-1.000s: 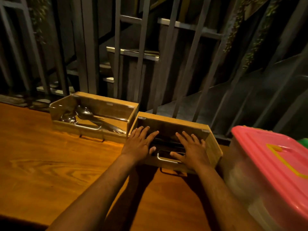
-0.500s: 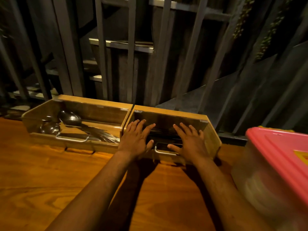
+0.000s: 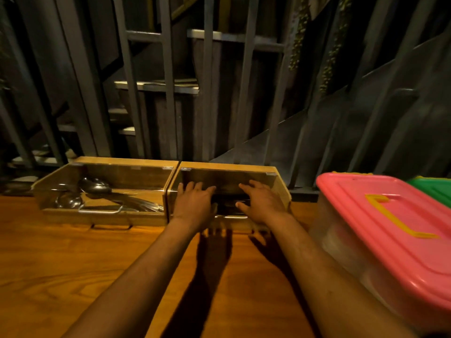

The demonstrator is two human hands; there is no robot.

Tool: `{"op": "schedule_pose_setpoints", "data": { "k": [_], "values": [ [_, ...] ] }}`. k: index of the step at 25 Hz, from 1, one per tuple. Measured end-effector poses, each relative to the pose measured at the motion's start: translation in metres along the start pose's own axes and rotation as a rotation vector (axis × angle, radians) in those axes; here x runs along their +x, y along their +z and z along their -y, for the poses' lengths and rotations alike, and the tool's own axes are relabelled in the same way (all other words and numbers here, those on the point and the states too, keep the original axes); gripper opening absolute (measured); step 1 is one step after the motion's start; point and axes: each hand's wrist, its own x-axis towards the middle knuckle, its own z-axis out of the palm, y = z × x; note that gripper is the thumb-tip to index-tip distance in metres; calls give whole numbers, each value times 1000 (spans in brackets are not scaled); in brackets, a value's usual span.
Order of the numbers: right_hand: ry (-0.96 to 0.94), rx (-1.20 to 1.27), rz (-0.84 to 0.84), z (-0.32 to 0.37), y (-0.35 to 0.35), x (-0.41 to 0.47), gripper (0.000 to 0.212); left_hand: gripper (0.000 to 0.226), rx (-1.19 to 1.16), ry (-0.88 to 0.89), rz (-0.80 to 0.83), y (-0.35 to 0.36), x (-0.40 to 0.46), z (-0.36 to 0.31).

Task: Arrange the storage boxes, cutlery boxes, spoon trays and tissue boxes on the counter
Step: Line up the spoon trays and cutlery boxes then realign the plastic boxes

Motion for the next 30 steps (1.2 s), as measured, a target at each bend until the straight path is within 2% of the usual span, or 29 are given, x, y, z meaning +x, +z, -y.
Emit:
{"op": "schedule_pose_setpoints", "data": {
  "k": [3,7,11,14,17,21,24,30],
  "values": [
    [-51,83,-156,-19,-31,-37,59,48,-102,35,-143,-24,-32,-44],
    [-99,221,-322,-58,-82,-87,46,46,-191,124,-215,-52,-60,-113],
    [-116,196,-359,-127,-123,-156,43,43,-265,206,-290,-72,-95,-208],
    [-104,165,-328,-184,-144,-209,42,45,-308,222,-307,-77,-120,-274],
    [-50,141,-243,-240,-158,-264,54,52,-340,210,-268,-70,-147,-337],
    [-47,71,-114,-283,-145,-309,108,65,-254,146,-222,-58,-175,-377],
    [-123,-59,-146,-292,-134,-305,110,67,-211,121,-218,-60,-179,-376],
    [-157,-65,-139,-289,-127,-263,108,64,-192,106,-233,-48,-153,-361]
  ]
}}
